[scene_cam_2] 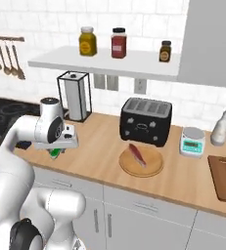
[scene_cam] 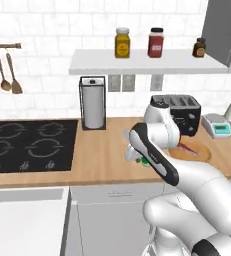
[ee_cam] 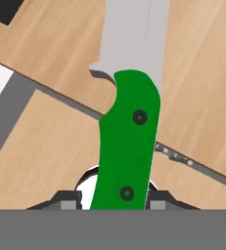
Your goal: Pick up the knife from the drawer and place it on the cutting board. Then place the meat from the plate to the cutting board.
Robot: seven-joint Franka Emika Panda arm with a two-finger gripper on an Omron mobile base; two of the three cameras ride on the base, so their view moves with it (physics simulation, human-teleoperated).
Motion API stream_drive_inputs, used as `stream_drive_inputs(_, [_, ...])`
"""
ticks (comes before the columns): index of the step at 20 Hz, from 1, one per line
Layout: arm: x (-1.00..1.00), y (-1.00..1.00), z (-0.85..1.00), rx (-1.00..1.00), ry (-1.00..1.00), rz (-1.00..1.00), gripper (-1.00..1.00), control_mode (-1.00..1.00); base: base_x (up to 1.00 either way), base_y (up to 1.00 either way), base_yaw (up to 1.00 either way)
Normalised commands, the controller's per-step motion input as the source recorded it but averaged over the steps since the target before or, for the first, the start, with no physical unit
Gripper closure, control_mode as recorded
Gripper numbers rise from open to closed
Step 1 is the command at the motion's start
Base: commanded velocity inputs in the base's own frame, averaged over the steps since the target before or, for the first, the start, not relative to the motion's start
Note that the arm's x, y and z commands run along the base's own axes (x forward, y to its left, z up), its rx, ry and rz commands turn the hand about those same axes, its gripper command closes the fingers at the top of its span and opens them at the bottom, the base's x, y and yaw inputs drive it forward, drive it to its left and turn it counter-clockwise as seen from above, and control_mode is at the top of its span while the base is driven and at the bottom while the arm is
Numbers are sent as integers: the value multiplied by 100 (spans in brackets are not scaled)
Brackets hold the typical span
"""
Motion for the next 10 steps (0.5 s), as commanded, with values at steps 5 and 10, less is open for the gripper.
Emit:
stream_drive_inputs(5, [0, 0, 0, 0, 0, 0, 100, 100, -13, -38, -59])
stream_drive_inputs(10, [0, 0, 0, 0, 0, 0, 100, 100, 19, -93, -34])
